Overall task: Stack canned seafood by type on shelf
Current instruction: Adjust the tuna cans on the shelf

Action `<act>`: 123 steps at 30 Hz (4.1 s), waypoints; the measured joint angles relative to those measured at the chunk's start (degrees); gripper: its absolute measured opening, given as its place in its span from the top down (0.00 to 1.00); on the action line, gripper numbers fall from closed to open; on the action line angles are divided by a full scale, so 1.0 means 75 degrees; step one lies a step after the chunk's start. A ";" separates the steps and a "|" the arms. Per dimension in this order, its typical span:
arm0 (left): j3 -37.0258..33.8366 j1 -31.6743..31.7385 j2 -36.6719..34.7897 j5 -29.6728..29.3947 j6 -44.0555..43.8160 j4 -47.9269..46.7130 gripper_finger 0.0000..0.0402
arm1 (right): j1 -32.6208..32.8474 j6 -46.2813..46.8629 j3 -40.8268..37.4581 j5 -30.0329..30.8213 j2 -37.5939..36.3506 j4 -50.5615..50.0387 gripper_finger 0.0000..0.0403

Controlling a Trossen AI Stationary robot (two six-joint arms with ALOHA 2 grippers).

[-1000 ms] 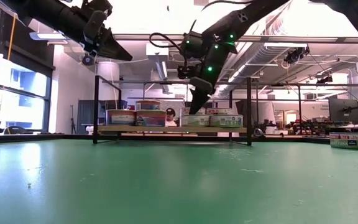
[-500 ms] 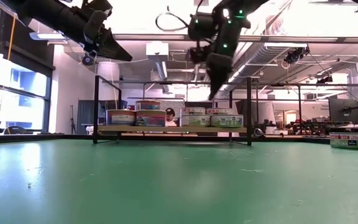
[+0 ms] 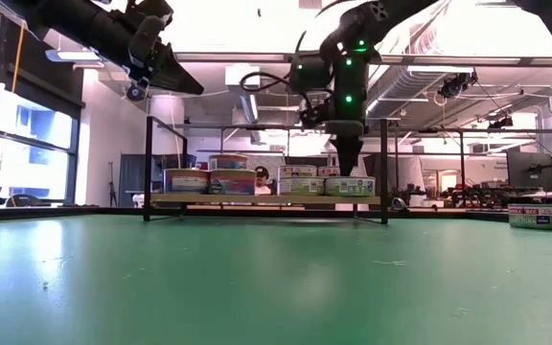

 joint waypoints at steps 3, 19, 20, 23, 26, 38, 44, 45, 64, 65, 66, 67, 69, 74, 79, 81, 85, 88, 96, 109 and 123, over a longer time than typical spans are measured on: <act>0.0000 0.0000 0.0000 0.0000 0.0001 0.0000 1.00 | -0.0158 -0.0053 0.0003 0.0005 0.0023 0.0191 1.00; 0.0000 0.0000 0.0000 0.0000 0.0000 -0.0003 1.00 | -0.0490 -0.0331 0.0006 -0.0207 0.0029 0.0823 1.00; 0.0000 0.0000 0.0000 0.0000 0.0000 -0.0003 1.00 | -0.0490 -0.0342 0.0006 -0.0212 0.0031 0.0847 1.00; 0.0000 0.0000 0.0000 0.0000 0.0000 -0.0001 1.00 | -0.0490 -0.0352 0.0006 -0.0231 0.0032 0.0899 1.00; 0.0000 -0.0002 0.0000 0.0000 0.0000 -0.0001 1.00 | -0.0487 -0.0379 0.0006 -0.0233 0.0032 0.1058 1.00; 0.0000 -0.0002 0.0000 -0.0003 0.0003 0.0002 1.00 | -0.0206 -0.0362 0.0008 -0.0083 -0.0242 0.1273 1.00; 0.0000 -0.0001 -0.0002 -0.0003 0.0003 0.0002 1.00 | 0.0160 -0.0723 0.0021 -0.1484 -0.0173 0.2191 1.00; 0.0000 -0.0002 -0.0001 -0.0003 0.0003 0.0002 1.00 | 0.0195 -0.0782 0.0020 -0.1623 -0.0105 0.2311 1.00; 0.0347 0.0006 -0.0003 -0.0473 -0.0470 -0.0538 1.00 | -0.0065 -0.0805 0.0012 -0.1372 0.0187 0.2630 1.00; 0.0550 0.0006 -0.0003 -0.0634 -0.0565 -0.0914 1.00 | -0.0032 -0.0848 0.0012 -0.1342 0.0126 0.2698 1.00; 0.0786 0.0007 -0.0003 -0.0792 -0.0676 -0.1368 1.00 | 0.0005 -0.0863 0.0012 -0.1332 0.0036 0.2778 1.00; 0.1050 0.0020 -0.0003 -0.0914 -0.0780 -0.1894 1.00 | 0.0066 -0.0876 0.0012 -0.1337 -0.0035 0.2830 1.00; 0.1594 0.0091 0.0007 -0.1120 -0.0945 -0.2833 1.00 | 0.0212 -0.0950 0.0012 -0.1369 -0.0190 0.3072 1.00; 0.2625 0.0912 0.0110 -0.0891 -0.0758 -0.3874 1.00 | 0.0763 -0.1193 0.0012 -0.1402 -0.0385 0.3828 1.00; 0.3207 0.2546 0.1034 0.1020 -0.0016 -0.3708 1.00 | 0.1451 -0.1000 0.0012 -0.1395 -0.0399 0.3590 1.00; 0.3513 0.3130 0.1693 0.1694 0.0281 -0.3733 1.00 | 0.1797 -0.0919 0.0006 -0.1302 -0.0518 0.3115 1.00; 0.4244 0.3792 0.3014 0.2256 0.0665 -0.3720 1.00 | 0.2446 -0.0647 -0.0309 -0.0709 -0.1191 0.2503 1.00; 0.4781 0.4059 0.3799 0.2354 0.0744 -0.3733 1.00 | 0.2731 -0.0215 -0.1507 -0.0234 -0.2216 0.2780 1.00; 0.5826 0.4464 0.5369 0.2399 0.0717 -0.3973 1.00 | 0.3595 0.1269 -0.4317 0.0226 -0.4862 0.4053 1.00; 0.6132 0.4508 0.6435 0.2569 0.0542 -0.3402 1.00 | 0.4481 0.1554 -0.5249 0.1066 -0.5817 0.4992 1.00; 0.6080 0.4268 0.6561 0.3087 0.0788 -0.2370 1.00 | 0.4482 0.1544 -0.5249 0.1069 -0.5817 0.5127 1.00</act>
